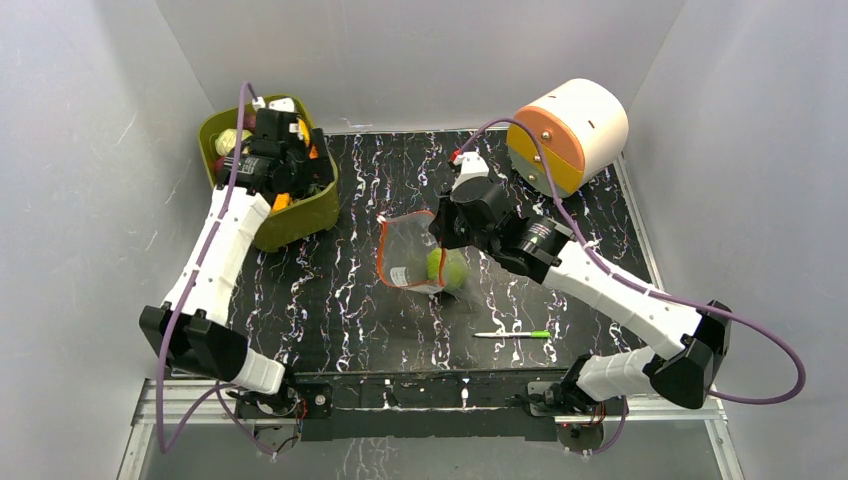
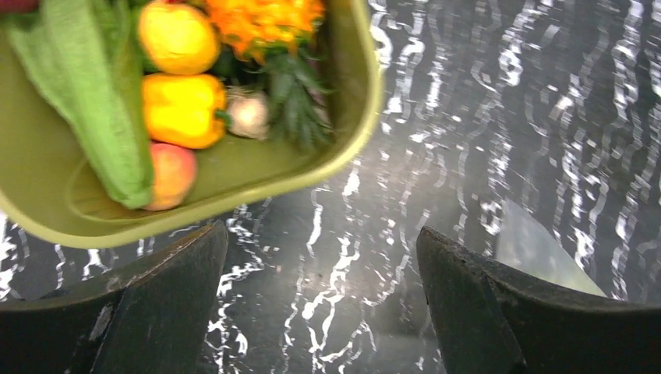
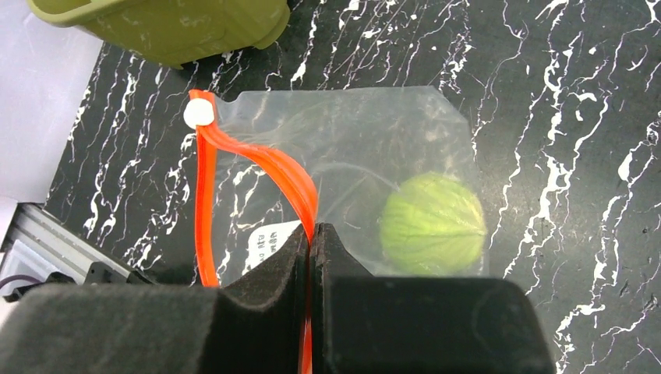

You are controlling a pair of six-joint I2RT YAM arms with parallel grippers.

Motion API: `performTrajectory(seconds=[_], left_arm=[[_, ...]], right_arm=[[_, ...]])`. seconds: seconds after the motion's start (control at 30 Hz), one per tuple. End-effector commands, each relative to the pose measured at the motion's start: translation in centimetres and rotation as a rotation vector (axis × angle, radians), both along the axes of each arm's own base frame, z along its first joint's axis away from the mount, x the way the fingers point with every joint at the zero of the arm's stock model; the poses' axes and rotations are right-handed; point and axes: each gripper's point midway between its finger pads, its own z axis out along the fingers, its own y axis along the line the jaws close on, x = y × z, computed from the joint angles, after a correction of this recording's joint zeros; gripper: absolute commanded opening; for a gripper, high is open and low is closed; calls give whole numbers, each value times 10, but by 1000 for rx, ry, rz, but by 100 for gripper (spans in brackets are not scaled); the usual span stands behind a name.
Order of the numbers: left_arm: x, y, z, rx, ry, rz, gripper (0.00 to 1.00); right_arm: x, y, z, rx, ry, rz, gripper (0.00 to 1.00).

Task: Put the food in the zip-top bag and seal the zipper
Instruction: Pick up the fake vegetable from the bin.

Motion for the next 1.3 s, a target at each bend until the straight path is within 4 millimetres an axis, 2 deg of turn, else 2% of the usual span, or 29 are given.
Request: performTrajectory(seconds=[0.0, 0.13, 0.27, 0.4, 0.5, 0.73, 0.87, 1.03, 1.27], left_arm=[[11, 50, -5, 68, 1, 115, 88], [25, 82, -11, 55, -1, 195, 83], [35, 114, -18, 85, 15, 264, 78], [45, 148, -19, 118, -8, 349, 83], [57, 167, -15, 139, -31, 356, 86], [86, 204, -29, 214, -40, 349, 82], [101, 217, -31, 247, -51, 350, 79], [115, 222, -31, 249, -67, 352, 68], [122, 240, -58, 282, 3, 440, 63]], right_arm=[[-2, 4, 35, 79, -81, 44, 0], [-6, 3, 27, 65, -58, 60, 0], [-5, 0, 27, 67, -80, 48, 0], [-3, 3, 25, 65, -79, 54, 0], [-3, 6, 26, 72, -78, 65, 0], [4, 1, 7, 3, -73, 34, 0], [5, 3, 7, 9, -81, 45, 0], [7, 7, 3, 6, -73, 47, 0], [8, 11, -4, 17, -57, 42, 0]])
